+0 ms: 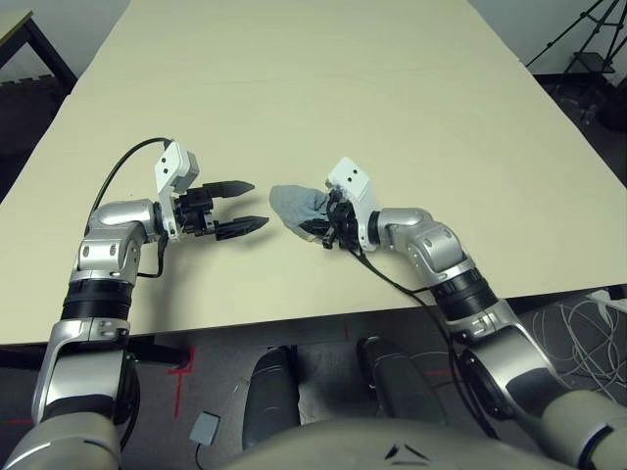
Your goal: Wipe the water off the table with a rag.
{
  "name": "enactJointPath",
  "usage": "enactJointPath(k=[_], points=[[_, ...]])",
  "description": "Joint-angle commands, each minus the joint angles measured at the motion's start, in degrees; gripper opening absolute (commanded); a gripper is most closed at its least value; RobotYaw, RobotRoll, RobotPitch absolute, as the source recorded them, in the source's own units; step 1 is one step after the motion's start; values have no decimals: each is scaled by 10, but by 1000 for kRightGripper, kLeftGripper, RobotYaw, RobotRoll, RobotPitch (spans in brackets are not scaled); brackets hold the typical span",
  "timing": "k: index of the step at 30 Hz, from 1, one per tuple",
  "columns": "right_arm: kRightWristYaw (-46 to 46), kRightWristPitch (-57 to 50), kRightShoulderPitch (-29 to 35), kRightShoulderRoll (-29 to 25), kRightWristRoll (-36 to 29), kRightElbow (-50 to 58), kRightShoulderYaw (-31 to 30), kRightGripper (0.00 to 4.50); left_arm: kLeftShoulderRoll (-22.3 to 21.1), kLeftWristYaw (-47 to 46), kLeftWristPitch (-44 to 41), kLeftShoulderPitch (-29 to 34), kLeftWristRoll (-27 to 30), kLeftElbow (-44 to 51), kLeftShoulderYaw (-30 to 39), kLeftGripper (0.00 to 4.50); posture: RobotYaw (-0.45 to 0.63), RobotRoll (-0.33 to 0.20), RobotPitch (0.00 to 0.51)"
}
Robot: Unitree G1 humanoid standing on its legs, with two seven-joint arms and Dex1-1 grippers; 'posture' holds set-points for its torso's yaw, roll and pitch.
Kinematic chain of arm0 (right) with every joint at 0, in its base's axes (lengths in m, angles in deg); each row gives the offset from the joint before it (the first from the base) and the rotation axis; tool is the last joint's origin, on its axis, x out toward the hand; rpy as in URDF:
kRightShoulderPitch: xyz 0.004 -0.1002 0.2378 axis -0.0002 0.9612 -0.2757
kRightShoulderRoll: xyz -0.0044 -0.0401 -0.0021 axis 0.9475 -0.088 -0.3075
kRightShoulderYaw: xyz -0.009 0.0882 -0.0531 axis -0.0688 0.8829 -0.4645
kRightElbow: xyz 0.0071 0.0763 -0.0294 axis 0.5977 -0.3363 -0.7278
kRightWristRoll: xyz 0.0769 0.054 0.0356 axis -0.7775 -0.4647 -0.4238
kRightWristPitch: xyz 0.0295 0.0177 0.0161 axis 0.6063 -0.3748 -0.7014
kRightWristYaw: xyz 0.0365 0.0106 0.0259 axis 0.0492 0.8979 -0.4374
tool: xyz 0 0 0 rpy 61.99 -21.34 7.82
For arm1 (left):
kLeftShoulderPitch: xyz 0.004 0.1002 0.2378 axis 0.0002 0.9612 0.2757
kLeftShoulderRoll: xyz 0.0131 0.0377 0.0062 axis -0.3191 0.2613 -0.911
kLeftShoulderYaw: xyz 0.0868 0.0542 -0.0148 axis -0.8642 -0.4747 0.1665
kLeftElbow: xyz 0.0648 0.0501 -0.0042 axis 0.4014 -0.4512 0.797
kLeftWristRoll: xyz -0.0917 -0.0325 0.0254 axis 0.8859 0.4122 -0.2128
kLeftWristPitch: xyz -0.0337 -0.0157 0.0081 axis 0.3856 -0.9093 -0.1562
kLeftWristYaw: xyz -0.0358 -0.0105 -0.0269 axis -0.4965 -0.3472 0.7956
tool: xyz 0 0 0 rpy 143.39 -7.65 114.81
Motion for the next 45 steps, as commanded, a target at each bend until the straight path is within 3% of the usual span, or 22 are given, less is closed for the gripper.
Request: enactJointPath(k=[1,20,27,31,39,45], points=[[-15,-35,12,-35,0,-9,-12,0,3,1,5,-4,-2,-3,-4,4500,-220,0,148],[23,73,-77,-191,14,-185,85,0,18,10,21,-30,-11,-35,-14,4500,-251,0,143],[-20,0,-98,-208,-83,-160,181,0,19,10,24,-30,-13,-38,-16,4500,-260,0,142],[-58,-45,-142,-280,-116,-163,222,0,25,8,28,-35,-15,-46,-20,4500,-270,0,141],[-104,-42,-155,-404,-90,-187,216,0,30,8,38,-44,-17,-63,-24,4500,-281,0,140],[-105,-28,-117,-433,-71,-205,213,0,31,9,42,-48,-17,-71,-24,4500,-284,0,140]])
